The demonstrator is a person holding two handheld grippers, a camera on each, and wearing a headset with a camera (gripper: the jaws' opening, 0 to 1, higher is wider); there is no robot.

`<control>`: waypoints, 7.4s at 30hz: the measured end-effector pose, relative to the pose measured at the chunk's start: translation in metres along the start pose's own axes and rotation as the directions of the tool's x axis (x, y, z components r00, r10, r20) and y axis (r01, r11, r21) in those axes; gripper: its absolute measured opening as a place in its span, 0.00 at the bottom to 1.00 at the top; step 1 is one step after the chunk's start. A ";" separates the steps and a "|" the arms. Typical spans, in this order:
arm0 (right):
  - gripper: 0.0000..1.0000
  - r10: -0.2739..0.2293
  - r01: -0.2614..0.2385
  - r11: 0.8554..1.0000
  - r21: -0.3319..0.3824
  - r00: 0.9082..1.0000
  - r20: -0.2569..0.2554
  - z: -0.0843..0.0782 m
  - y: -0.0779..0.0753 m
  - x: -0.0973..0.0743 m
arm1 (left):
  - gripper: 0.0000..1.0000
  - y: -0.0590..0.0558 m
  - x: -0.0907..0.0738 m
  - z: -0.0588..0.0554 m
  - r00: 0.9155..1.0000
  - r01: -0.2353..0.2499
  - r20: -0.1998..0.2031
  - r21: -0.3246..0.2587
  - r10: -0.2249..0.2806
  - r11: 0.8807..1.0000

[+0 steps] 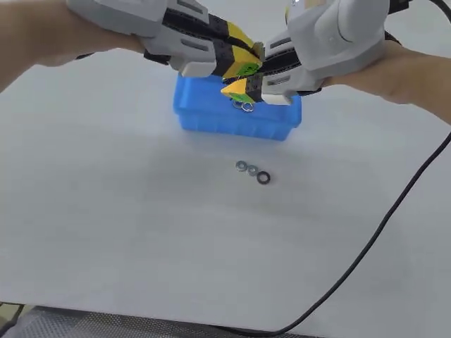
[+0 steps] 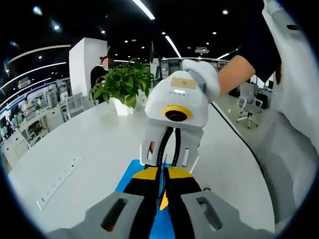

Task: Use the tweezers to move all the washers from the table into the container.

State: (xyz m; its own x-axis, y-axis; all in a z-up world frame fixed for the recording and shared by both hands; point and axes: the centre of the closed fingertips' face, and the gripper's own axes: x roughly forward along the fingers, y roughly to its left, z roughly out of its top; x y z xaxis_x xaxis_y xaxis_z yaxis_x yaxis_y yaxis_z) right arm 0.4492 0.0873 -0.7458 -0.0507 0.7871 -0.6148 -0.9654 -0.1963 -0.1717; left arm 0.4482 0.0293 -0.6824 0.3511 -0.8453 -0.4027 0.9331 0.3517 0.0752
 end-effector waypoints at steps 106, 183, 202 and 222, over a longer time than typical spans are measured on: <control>0.99 -0.142 0.106 0.885 0.454 0.989 0.046 -0.078 0.120 -0.100 | 0.05 -0.089 0.002 0.004 0.995 -0.032 0.090 -0.016 0.033 0.999; 0.15 0.069 -0.085 0.975 0.207 0.994 0.083 -0.023 0.092 -0.012 | 0.06 -0.076 0.006 -0.025 0.995 0.029 0.103 -0.117 -0.017 0.993; 0.11 0.091 -0.101 0.980 0.171 0.994 0.064 -0.025 0.095 -0.010 | 0.06 -0.074 0.006 -0.024 0.995 0.017 0.098 -0.133 -0.004 0.991; 0.10 0.084 -0.096 0.981 0.167 0.994 0.074 -0.021 0.099 -0.009 | 0.19 -0.071 0.004 -0.027 0.998 0.016 0.062 -0.148 -0.007 0.989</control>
State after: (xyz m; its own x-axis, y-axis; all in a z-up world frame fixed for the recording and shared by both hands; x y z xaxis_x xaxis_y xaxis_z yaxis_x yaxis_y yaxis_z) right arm 0.3598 0.0486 -0.7732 -0.1505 0.8088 -0.5685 -0.9852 -0.1702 0.0187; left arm 0.3806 0.0120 -0.7138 0.3492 -0.8710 -0.3457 0.9167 0.3940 -0.0667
